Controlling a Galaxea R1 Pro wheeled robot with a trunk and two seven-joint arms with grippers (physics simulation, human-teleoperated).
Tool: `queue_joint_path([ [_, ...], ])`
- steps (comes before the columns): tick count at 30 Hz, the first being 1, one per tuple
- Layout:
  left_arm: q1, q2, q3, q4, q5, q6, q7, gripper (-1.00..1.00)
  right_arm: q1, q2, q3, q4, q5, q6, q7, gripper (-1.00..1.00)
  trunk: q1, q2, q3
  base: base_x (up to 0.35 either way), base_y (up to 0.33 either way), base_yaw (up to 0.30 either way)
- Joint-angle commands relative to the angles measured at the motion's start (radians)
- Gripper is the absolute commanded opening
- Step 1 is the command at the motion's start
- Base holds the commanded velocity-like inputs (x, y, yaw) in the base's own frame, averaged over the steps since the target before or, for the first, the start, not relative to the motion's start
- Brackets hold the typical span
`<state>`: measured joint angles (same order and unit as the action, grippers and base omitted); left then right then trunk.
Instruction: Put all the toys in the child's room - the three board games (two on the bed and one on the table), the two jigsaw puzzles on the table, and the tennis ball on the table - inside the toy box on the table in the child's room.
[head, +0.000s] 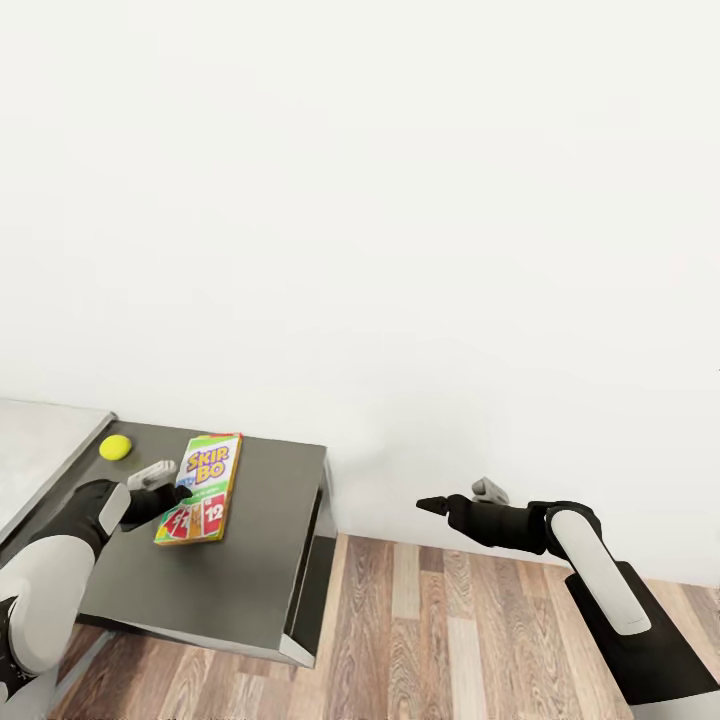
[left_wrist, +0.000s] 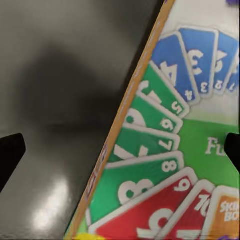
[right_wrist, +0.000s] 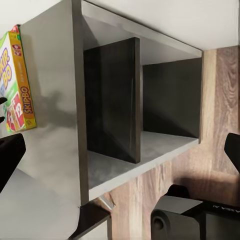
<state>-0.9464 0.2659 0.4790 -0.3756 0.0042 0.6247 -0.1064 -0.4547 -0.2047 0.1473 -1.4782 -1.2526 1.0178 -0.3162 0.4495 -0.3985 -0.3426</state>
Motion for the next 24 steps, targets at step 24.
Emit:
queue_joint_path([
  [24,0.000,-0.005,0.002,0.016,-0.007,0.006,-0.002,1.00,-0.001,-0.001,0.001,-0.002,-0.010,0.001,-0.010,1.00,0.001,-0.002,-0.002,-0.009,-0.094,0.000],
])
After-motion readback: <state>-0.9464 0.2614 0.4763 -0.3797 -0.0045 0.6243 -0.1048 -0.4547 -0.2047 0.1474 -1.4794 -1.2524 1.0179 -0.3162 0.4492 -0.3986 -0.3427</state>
